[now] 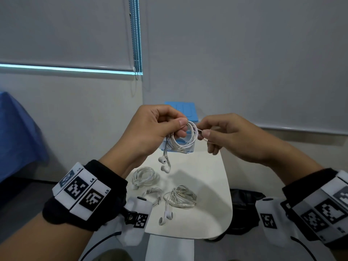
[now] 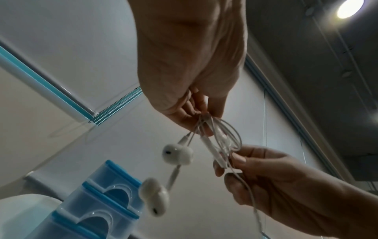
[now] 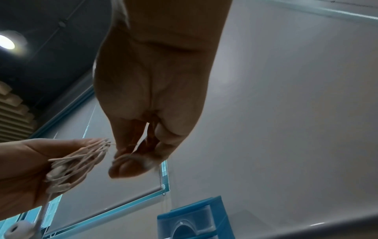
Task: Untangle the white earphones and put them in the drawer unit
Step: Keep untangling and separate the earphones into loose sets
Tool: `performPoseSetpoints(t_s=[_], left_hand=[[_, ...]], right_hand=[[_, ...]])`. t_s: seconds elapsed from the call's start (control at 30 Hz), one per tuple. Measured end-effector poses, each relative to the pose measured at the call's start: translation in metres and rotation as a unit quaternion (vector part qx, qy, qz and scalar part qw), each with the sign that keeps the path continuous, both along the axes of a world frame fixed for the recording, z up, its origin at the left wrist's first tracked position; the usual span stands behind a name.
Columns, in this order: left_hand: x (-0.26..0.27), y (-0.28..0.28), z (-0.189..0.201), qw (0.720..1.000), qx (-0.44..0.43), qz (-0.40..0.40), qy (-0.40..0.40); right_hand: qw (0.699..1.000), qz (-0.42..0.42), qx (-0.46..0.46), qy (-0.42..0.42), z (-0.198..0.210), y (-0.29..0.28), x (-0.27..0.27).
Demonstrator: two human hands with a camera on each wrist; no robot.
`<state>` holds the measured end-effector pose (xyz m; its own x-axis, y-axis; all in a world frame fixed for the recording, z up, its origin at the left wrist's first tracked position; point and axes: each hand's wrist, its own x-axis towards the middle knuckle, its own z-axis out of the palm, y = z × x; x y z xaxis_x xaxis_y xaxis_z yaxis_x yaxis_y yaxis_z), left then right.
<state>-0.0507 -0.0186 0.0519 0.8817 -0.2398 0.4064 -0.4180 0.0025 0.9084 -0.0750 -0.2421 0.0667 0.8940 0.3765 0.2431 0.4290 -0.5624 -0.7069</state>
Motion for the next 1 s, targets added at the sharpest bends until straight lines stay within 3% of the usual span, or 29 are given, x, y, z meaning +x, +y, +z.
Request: performPoseSetpoints(t_s=[0.1,0.27,0.37,0.5,0.67,0.83,1.0], left_hand=[[-0.002,-0.002,0.002,1.0,-0.011,-0.007,0.002],[-0.006,-0.008,0.006,0.999,-0.032,-0.028,0.017],[-0.007,-0.01,0.009,0.998,-0.047,-0.034,0.024],[-0.008,-0.011,0.011,0.998,-0.045,-0.034,0.031],[-0.009,-0.009,0.011,0.997,-0.046,-0.042,0.04],[-0.011,-0.009,0.012,0.996,-0.047,-0.06,0.054],[-0.009,-0.01,0.012,0.995,-0.05,-0.054,0.063]], right_hand=[[1.0,0.009,0.015,0.009,0.0,-0.007,-0.003],[0.998,-0.012,0.002,-0.056,-0.009,-0.008,0.002],[0.994,-0.002,0.106,0.023,-0.013,-0.003,0.002],[0.965,0.076,0.206,0.142,-0.022,-0.001,-0.001],[0.958,0.107,0.2,0.175,-0.029,-0.002,-0.006],[0.969,0.088,0.186,0.136,-0.027,-0.004,0.0],[0.948,0.133,0.208,0.201,-0.021,-0.001,0.002]])
